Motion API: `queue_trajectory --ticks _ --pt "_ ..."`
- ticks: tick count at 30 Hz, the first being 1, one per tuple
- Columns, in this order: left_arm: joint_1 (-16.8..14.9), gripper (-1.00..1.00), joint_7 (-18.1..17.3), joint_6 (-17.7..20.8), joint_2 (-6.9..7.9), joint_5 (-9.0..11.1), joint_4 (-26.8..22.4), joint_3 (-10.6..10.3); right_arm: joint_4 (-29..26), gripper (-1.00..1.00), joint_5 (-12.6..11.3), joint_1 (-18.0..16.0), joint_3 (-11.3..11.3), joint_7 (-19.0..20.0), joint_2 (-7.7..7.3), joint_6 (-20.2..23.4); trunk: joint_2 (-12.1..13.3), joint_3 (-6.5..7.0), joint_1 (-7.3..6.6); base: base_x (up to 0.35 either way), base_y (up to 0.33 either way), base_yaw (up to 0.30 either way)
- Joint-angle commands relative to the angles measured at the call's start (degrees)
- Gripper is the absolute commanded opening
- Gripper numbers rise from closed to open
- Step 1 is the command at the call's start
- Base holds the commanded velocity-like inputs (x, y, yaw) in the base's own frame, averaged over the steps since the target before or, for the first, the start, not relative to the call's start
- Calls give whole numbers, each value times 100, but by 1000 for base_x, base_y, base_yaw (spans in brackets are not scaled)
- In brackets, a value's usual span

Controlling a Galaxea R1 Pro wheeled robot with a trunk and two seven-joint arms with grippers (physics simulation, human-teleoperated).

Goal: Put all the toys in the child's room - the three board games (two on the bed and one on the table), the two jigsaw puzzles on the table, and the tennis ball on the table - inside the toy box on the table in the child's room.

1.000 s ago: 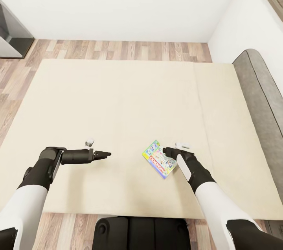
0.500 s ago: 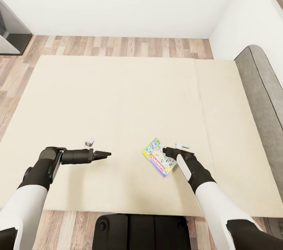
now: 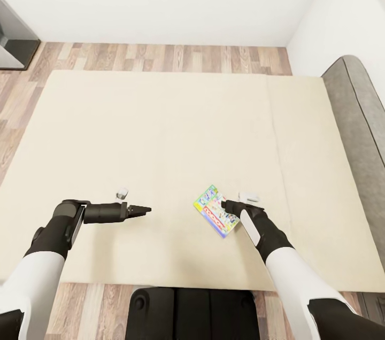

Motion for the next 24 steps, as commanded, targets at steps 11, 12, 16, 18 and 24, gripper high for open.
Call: queue_trajectory --ticks 11,12,16,18,24 --pt "-3 100 -51 60 -4 -60 -5 15 -10 100 -68 -1 -2 -21 2 38 -9 -23 3 0 0 0" --pt "-3 100 -51 60 -4 -60 -5 15 -10 100 -68 -1 -2 -18 2 38 -9 -23 3 0 0 0" --pt "-3 100 -52 60 -3 -60 -5 19 -10 100 -74 -1 -2 41 2 49 -9 -24 3 0 0 0" --pt "-3 100 -52 60 -3 -60 -5 20 -10 100 -76 -1 -2 131 2 58 -9 -24 3 0 0 0" --pt "-3 100 -52 60 -2 -58 -5 27 -10 100 -85 -4 -10 558 -1 87 -9 -24 3 0 0 0"
